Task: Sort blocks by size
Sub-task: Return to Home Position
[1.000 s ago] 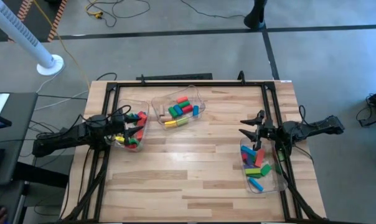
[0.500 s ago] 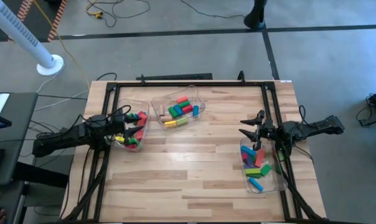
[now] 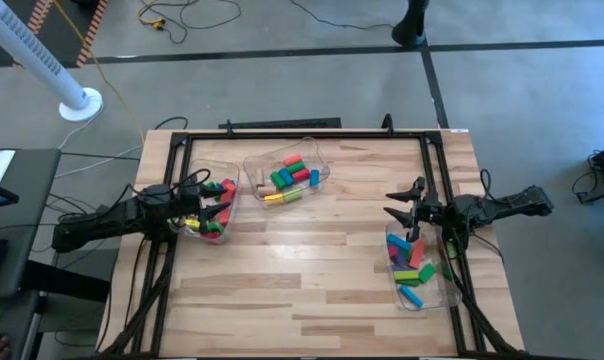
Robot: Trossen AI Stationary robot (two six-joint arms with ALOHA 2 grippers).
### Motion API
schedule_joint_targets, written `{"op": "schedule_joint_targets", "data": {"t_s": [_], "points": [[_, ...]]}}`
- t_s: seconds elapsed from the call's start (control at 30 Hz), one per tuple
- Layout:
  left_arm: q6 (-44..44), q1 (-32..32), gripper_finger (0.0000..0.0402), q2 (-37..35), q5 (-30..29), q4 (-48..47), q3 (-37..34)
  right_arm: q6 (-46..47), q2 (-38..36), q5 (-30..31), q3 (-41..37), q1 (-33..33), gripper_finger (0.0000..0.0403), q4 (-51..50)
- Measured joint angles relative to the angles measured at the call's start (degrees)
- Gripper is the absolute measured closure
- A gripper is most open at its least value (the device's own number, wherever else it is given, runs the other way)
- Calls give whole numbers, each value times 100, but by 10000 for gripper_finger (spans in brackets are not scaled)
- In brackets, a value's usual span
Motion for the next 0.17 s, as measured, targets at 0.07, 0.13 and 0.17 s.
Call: {"op": "schedule_joint_targets", "data": {"t_s": [0.07,0.13,0.17], "points": [[0,0,200,0,0,0,0,0,0,-1,0,-1,184,1],[0,1,200,0,0,0,0,0,0,1,0,-1,184,0],[0,0,200,1,0,0,0,0,0,-1,0,-1,184,1]]}}
